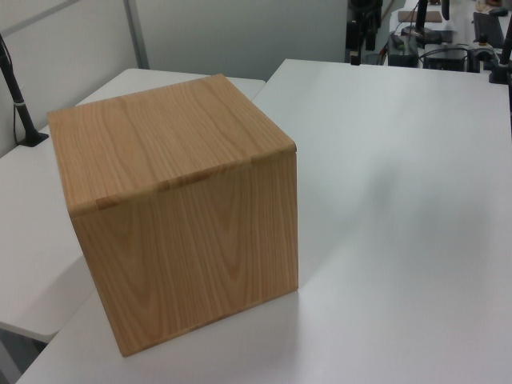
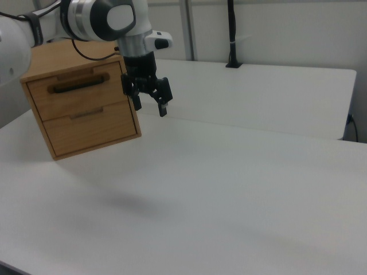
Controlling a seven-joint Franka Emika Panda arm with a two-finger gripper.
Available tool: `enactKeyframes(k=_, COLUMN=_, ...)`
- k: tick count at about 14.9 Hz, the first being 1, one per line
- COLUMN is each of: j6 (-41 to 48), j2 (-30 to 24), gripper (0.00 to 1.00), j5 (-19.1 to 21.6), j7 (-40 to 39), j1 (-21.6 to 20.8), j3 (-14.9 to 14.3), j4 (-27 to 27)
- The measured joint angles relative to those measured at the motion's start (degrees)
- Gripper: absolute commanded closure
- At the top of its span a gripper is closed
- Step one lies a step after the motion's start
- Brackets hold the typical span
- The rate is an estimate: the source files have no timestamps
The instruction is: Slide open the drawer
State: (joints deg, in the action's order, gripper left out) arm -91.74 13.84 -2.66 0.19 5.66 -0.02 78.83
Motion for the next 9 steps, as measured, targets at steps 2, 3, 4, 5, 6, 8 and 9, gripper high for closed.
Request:
enactKeyframes(k=2, j6=0.0, j2=0.5, gripper=0.00, j5=0.0, j7=-0.2, j1=0.0, j3=0.0, j4=0.0)
enactKeyframes(k=3, j6=0.0, j2=0.6, gripper=0.00, j5=0.0, j7=-0.7, j1=0.1, j3=0.0, j4=0.0)
enactKeyframes(k=4, j6=0.0, j2=0.6, gripper=0.00, j5=0.0, j7=-1.1, j1=0.1, j3=0.0, j4=0.0)
enactKeyframes(k=5, j6=0.0, j2=0.6, gripper=0.00, j5=0.0, j7=-1.2, j1=0.1, j3=-0.1, j4=-0.1)
enactKeyframes(k=6, j6=0.0, j2=0.5, gripper=0.00, j5=0.0, j7=-1.2, j1=0.1, j3=-0.1, j4=-0.1)
enactKeyframes(k=8, j6=0.0, j2=0.4, gripper=0.00, j5=0.0, j7=-0.8, j1=0.1, j3=-0.1, j4=-0.2)
enactKeyframes(k=9, j6=0.0, j2=0.3, gripper=0.00, j5=0.2, j7=0.2, j1=0.0, j3=0.0, j4=-0.3)
